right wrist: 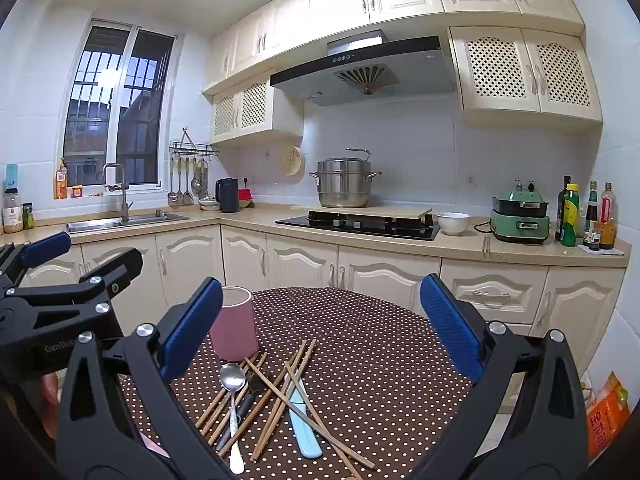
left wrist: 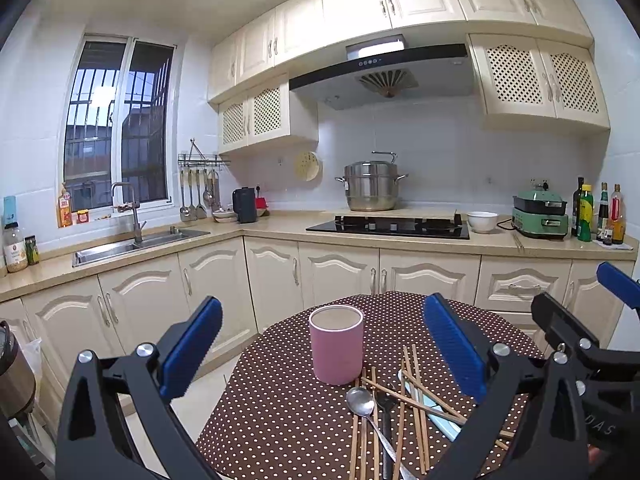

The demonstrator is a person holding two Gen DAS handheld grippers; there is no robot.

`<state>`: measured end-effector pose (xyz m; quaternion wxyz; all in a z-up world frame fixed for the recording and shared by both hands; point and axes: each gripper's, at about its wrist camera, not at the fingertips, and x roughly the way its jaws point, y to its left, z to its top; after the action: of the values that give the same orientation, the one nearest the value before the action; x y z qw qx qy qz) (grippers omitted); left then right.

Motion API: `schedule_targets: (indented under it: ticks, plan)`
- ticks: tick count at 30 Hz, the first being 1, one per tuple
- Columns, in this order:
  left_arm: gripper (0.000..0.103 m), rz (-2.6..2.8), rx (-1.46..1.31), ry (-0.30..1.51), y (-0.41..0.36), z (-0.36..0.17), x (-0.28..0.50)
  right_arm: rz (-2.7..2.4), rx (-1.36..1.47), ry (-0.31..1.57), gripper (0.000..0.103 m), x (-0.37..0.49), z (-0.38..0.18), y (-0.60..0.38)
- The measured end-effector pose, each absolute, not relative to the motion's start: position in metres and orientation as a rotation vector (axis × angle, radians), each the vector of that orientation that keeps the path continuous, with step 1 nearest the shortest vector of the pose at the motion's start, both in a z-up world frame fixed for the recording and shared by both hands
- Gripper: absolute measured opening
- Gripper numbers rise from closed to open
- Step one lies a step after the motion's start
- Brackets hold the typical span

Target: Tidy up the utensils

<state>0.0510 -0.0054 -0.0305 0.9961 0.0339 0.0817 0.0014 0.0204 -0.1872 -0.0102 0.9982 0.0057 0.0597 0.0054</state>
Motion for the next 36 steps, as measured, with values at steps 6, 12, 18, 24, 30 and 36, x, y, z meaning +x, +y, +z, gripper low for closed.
schedule_targets:
  ticks: [6,12,18,24,30,36]
  plan:
    - [0.099,-0.007,0.064,0.171,-0.007,-0.028,0.054,0.007,0.016,0.119,0.097,0.022,-0.010,-0.190]
    - [0.099,-0.010,0.067,0.172,-0.009,-0.024,0.056,0.006,0.018,0.117,0.097,0.022,-0.009,-0.190]
    - [0.099,-0.012,0.068,0.170,-0.010,-0.021,0.057,0.010,0.022,0.116,0.097,0.023,-0.007,-0.191]
    - [0.099,-0.011,0.073,0.167,-0.009,-0.018,0.057,0.014,0.031,0.113,0.097,0.024,-0.007,-0.191]
    - [0.099,-0.007,0.075,0.169,-0.007,-0.017,0.058,0.022,0.039,0.118,0.097,0.025,-0.009,-0.190]
    - [0.099,-0.004,0.074,0.175,-0.007,-0.018,0.059,0.027,0.041,0.119,0.097,0.024,-0.011,-0.187]
